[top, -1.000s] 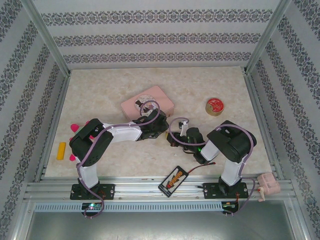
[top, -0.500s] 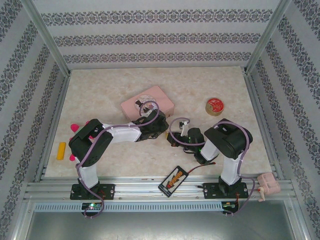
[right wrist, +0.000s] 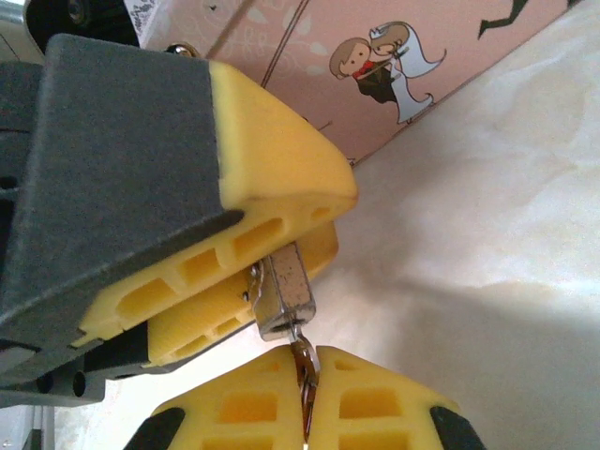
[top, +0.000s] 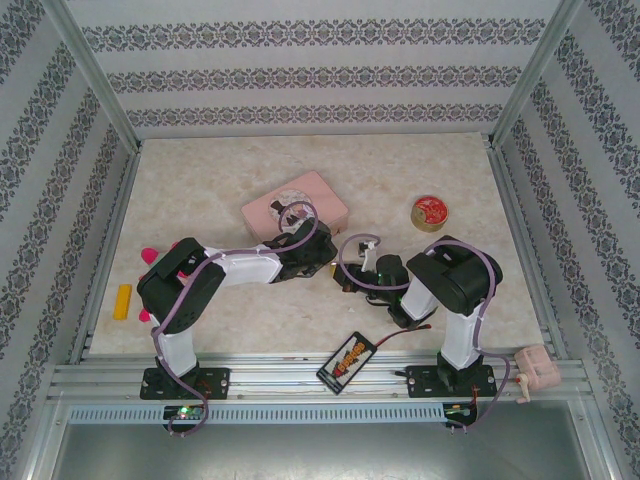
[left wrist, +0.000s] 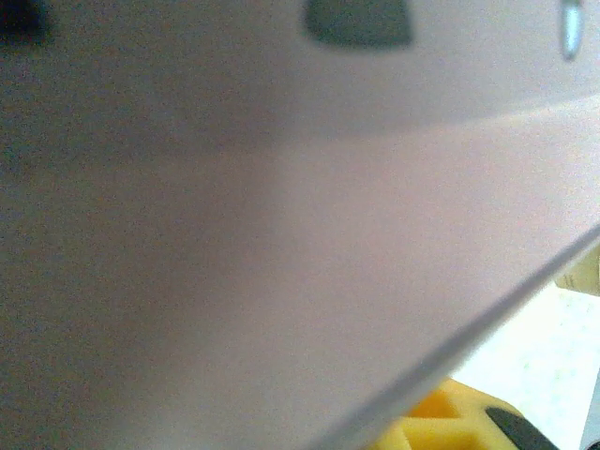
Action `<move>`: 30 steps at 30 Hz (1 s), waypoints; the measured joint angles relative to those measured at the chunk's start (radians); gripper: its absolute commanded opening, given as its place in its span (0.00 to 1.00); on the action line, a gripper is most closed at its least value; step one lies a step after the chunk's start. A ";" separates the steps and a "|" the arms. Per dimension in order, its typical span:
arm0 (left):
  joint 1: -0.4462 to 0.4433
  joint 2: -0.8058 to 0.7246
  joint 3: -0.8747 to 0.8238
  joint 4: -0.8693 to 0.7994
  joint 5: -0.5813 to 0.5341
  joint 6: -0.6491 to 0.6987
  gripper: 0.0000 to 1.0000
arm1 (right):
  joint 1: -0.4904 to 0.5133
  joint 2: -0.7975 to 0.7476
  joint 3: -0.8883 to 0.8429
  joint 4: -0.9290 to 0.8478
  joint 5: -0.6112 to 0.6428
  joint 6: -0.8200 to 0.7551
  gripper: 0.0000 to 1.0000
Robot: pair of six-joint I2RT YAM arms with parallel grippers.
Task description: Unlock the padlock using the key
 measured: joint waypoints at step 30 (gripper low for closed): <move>0.014 -0.017 -0.040 0.063 0.000 -0.023 0.10 | -0.033 -0.005 -0.002 -0.006 -0.012 0.028 0.28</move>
